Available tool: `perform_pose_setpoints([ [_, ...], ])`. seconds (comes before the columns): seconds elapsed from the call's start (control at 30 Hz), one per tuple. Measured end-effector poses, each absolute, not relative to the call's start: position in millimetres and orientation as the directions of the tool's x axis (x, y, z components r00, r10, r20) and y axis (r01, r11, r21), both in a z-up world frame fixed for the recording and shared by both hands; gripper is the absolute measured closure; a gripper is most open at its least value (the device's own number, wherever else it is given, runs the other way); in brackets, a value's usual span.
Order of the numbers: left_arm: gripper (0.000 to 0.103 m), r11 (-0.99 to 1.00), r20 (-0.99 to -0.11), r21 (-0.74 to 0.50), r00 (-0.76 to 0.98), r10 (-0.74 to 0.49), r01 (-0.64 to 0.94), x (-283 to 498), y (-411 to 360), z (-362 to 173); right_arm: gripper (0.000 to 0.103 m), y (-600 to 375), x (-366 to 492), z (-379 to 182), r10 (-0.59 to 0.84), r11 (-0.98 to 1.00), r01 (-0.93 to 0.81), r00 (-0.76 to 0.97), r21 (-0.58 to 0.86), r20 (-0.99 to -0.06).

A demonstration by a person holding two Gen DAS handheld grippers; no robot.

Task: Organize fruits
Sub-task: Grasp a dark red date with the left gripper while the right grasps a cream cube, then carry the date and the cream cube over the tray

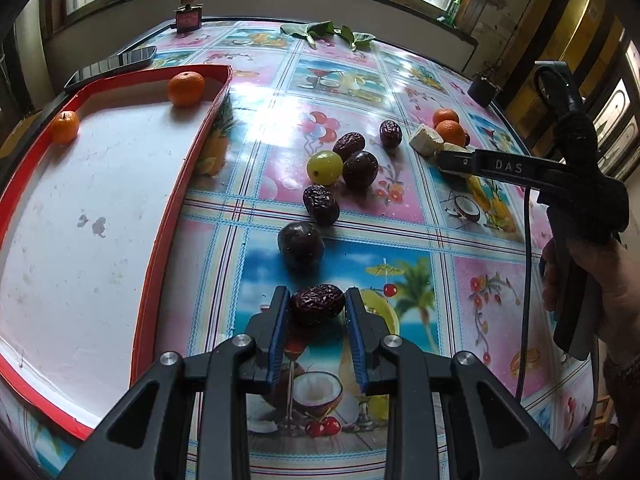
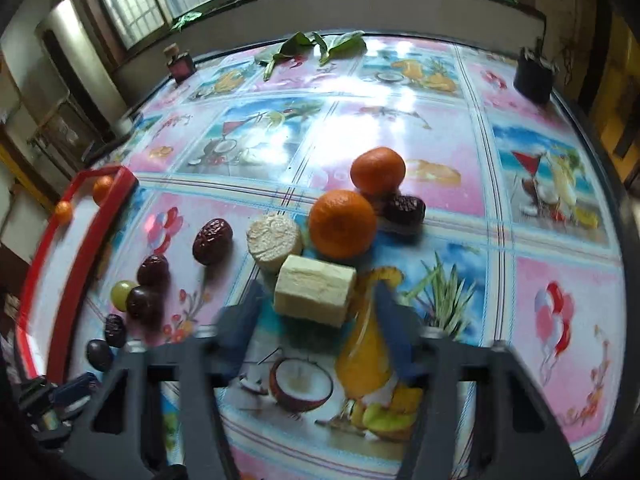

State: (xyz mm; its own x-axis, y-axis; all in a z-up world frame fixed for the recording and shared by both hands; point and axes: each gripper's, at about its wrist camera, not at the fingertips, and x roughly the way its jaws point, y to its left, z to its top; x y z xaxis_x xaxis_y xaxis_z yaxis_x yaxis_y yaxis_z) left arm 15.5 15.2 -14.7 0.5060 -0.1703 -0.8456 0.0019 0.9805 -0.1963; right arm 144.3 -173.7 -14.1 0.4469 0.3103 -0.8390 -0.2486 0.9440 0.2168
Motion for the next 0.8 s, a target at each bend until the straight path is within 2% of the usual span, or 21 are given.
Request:
perform_pose_setpoints([
  [0.33,0.076,0.986,-0.825,-0.163,0.542,-0.161,0.045,7,12,-15,0.062,-178,122,-5,0.319,0.938,-0.281,0.475,0.202,-0.820],
  [0.53,0.076,0.994,-0.821,-0.076,0.561,-0.105,0.075,-2,-1,-15,0.062,-183,75,-2,0.355,0.921,-0.317,0.444,0.226,-0.823],
  [0.8,0.076,0.995,-0.817,-0.032,0.570,-0.083,0.099,-9,-21,-13,0.062,-190,27,-6,0.347,0.932,-0.263,0.439,0.250,-0.829],
])
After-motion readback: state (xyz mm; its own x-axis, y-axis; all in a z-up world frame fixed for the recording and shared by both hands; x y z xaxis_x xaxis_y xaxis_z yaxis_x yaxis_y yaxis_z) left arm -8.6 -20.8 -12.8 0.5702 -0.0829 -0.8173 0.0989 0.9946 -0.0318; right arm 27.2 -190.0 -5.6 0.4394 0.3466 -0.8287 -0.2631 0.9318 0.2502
